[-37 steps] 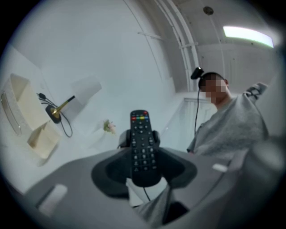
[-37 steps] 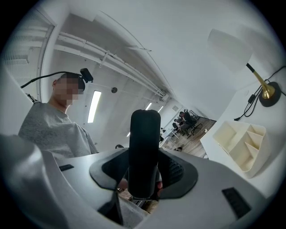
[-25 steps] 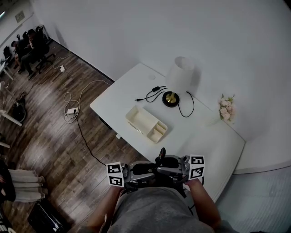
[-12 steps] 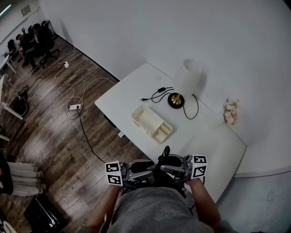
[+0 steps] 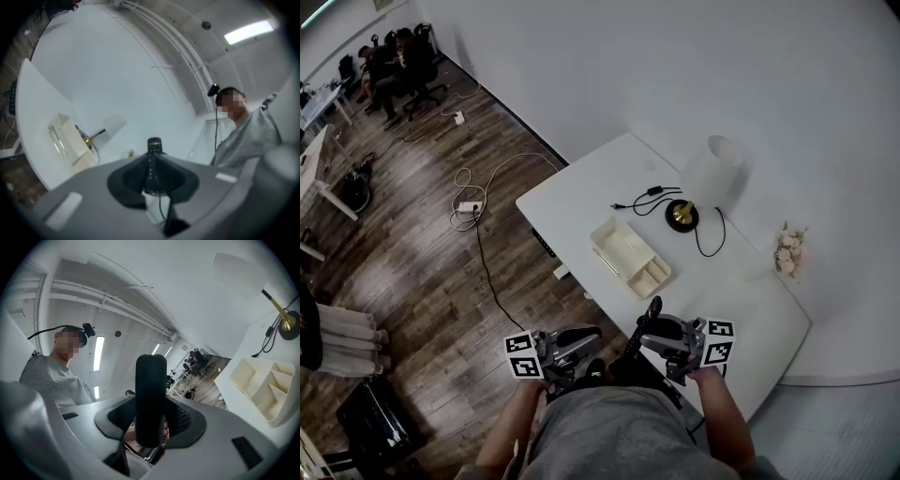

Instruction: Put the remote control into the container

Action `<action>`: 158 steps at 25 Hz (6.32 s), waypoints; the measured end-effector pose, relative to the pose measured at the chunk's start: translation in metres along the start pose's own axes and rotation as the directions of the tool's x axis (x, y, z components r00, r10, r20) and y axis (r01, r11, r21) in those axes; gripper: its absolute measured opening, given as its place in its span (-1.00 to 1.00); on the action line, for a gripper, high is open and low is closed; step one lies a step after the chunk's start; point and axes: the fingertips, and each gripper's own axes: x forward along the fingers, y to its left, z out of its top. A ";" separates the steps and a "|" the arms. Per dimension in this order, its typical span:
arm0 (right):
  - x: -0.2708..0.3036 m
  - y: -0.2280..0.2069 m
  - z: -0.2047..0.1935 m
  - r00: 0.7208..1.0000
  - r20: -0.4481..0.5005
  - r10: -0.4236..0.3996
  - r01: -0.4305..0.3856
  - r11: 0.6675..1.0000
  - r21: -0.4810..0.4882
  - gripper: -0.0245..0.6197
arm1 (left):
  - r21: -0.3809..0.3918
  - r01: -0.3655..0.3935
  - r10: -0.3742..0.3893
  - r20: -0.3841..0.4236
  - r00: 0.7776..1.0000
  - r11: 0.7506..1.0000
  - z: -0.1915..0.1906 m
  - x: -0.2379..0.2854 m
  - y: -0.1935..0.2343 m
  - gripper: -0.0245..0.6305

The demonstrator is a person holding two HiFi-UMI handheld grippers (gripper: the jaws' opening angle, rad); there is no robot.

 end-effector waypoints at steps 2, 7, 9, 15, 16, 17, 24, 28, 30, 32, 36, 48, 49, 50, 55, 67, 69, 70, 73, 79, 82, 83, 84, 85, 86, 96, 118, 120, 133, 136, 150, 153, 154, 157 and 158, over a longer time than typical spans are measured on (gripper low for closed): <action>0.001 -0.005 0.002 1.000 -0.008 0.006 -0.006 1.000 0.002 -0.31 | 0.025 -0.046 0.045 0.033 0.998 0.999 0.005 -0.006 0.004 -0.91; 0.000 -0.024 0.012 1.000 -0.015 0.021 -0.021 1.000 0.010 -0.31 | 0.044 -0.112 0.108 0.084 0.991 0.993 0.014 -0.010 0.014 -0.93; 0.000 -0.028 0.016 0.999 -0.018 0.034 -0.034 0.999 0.018 -0.31 | 0.051 -0.124 0.120 0.080 0.990 0.991 0.014 -0.008 0.014 -0.93; -0.001 -0.043 0.028 0.997 -0.039 0.070 -0.068 0.997 0.043 -0.31 | 0.044 -0.171 0.167 0.080 0.983 0.984 0.021 0.005 0.017 -0.93; -0.002 -0.045 0.030 0.996 -0.040 0.075 -0.073 0.996 0.047 -0.31 | 0.045 -0.177 0.174 0.074 0.982 0.983 0.021 0.008 0.017 -0.93; -0.003 -0.049 0.031 0.996 -0.040 0.078 -0.076 0.996 0.051 -0.31 | 0.047 -0.182 0.179 0.069 0.981 0.982 0.020 0.013 0.018 -0.93; -0.018 -0.066 0.043 0.994 -0.064 0.084 -0.080 0.995 0.061 -0.31 | 0.074 -0.205 0.201 0.061 0.978 0.976 0.024 0.046 0.024 -0.93; -0.023 -0.070 0.049 0.993 -0.075 0.089 -0.083 0.993 0.078 -0.31 | 0.090 -0.224 0.221 0.046 0.974 0.970 0.022 0.059 0.021 -0.93; -0.025 -0.074 0.050 0.993 -0.087 0.083 -0.076 0.994 0.080 -0.31 | 0.095 -0.231 0.228 0.043 0.973 0.968 0.021 0.062 0.020 -0.93; -0.025 -0.084 0.051 0.993 -0.096 0.070 -0.062 0.995 0.081 -0.31 | 0.099 -0.239 0.236 0.041 0.971 0.966 0.019 0.064 0.022 -0.93; -0.022 -0.098 0.051 0.994 -0.101 0.031 -0.023 0.996 0.083 -0.31 | 0.097 -0.257 0.255 0.033 0.966 0.961 0.018 0.062 0.029 -0.93; 0.014 -0.144 0.068 0.981 -0.101 -0.166 0.171 0.984 0.046 -0.31 | 0.056 -0.216 0.216 0.016 0.976 0.975 0.043 0.029 0.050 -0.93; 0.017 -0.148 0.069 0.978 -0.102 -0.182 0.187 0.981 0.045 -0.31 | 0.052 -0.212 0.212 0.020 0.977 0.976 0.047 0.026 0.051 -0.93; 0.019 -0.153 0.071 0.974 -0.105 -0.199 0.205 0.978 0.043 -0.31 | 0.050 -0.209 0.208 0.022 0.978 0.977 0.050 0.023 0.053 -0.93; 0.025 -0.186 0.075 0.940 -0.148 -0.306 0.314 0.949 0.029 -0.31 | 0.053 -0.192 0.191 0.024 0.981 0.980 0.068 0.017 0.066 -0.93; 0.046 -0.255 0.073 0.791 -0.382 -0.478 0.488 0.869 -0.078 -0.31 | 0.061 -0.214 0.211 0.062 0.976 0.975 0.101 -0.017 0.092 -0.93; 0.047 -0.262 0.068 0.753 -0.423 -0.503 0.508 0.854 -0.112 -0.31 | 0.065 -0.222 0.217 0.068 0.974 0.973 0.107 -0.023 0.092 -0.93; 0.048 -0.266 0.065 0.727 -0.448 -0.520 0.518 0.844 -0.140 -0.31 | 0.067 -0.225 0.220 0.071 0.973 0.972 0.110 -0.026 0.092 -0.93; 0.045 -0.279 0.054 0.626 -0.524 -0.578 0.536 0.806 -0.250 -0.31 | 0.064 -0.232 0.226 0.080 0.971 0.971 0.114 -0.031 0.097 -0.93; 0.038 -0.305 0.036 0.416 -0.617 -0.668 0.514 0.733 -0.447 -0.31 | 0.055 -0.229 0.225 0.067 0.972 0.972 0.113 -0.030 0.104 -0.93; 0.037 -0.316 0.026 0.336 -0.653 -0.678 0.498 0.717 -0.488 -0.31 | 0.052 -0.227 0.225 0.056 0.973 0.972 0.112 -0.027 0.108 -0.93; 0.036 -0.321 0.023 0.302 -0.664 -0.684 0.491 0.708 -0.507 -0.31 | 0.050 -0.227 0.225 0.052 0.973 0.973 0.112 -0.026 0.110 -0.93; 0.035 -0.326 0.019 0.269 -0.671 -0.691 0.485 0.699 -0.525 -0.31 | 0.049 -0.226 0.224 0.048 0.973 0.973 0.112 -0.026 0.111 -0.93; 0.034 -0.330 0.015 0.238 -0.678 -0.696 0.480 0.691 -0.541 -0.31 | 0.047 -0.225 0.223 0.044 0.974 0.973 0.112 -0.025 0.112 -0.93; 0.032 -0.334 0.012 0.212 -0.684 -0.698 0.477 0.685 -0.551 -0.31 | 0.045 -0.223 0.222 0.041 0.974 0.974 0.112 -0.024 0.112 -0.93; 0.025 -0.357 -0.019 0.044 -0.751 -0.659 0.484 0.672 -0.561 -0.31 | 0.031 -0.224 0.223 0.011 0.975 0.974 0.103 -0.019 0.115 -0.93; 0.011 -0.391 -0.056 -0.102 -0.768 -0.632 0.504 0.633 -0.588 -0.31 | 0.016 -0.245 0.245 0.012 0.969 0.969 0.099 -0.022 0.118 -0.93; 0.009 -0.391 -0.059 -0.101 -0.771 -0.629 0.509 0.633 -0.584 -0.31 | 0.014 -0.248 0.247 0.014 0.969 0.969 0.098 -0.024 0.118 -0.93; 0.012 -0.392 -0.060 -0.084 -0.772 -0.630 0.500 0.644 -0.580 -0.30 | 0.005 -0.233 0.233 0.009 0.972 0.972 0.098 -0.025 0.119 -0.93; 0.015 -0.389 -0.058 -0.056 -0.771 -0.634 0.513 0.644 -0.567 -0.30 | 0.006 -0.227 0.227 0.007 0.974 0.974 0.097 -0.024 0.117 -0.93; 0.026 -0.360 -0.017 0.061 -0.717 -0.694 0.521 0.635 -0.570 -0.34 | 0.019 -0.216 0.217 -0.013 0.976 0.976 0.100 -0.017 0.112 -0.93; 0.022 -0.355 -0.009 0.103 -0.708 -0.699 0.539 0.637 -0.551 -0.41 | 0.018 -0.213 0.214 -0.024 0.977 0.977 0.096 -0.014 0.112 -0.93; 0.020 -0.353 -0.007 0.113 -0.706 -0.699 0.545 0.638 -0.544 -0.42 | 0.015 -0.212 0.212 -0.030 0.977 0.977 0.094 -0.014 0.112 -0.93; 0.015 -0.345 -0.003 0.156 -0.698 -0.699 0.554 0.647 -0.524 -0.46 | 0.004 -0.205 0.205 -0.043 0.978 0.979 0.084 -0.009 0.113 -0.93; 0.015 -0.341 -0.001 0.178 -0.691 -0.700 0.555 0.652 -0.517 -0.47 | 0.002 -0.203 0.203 -0.047 0.978 0.979 0.082 -0.007 0.113 -0.93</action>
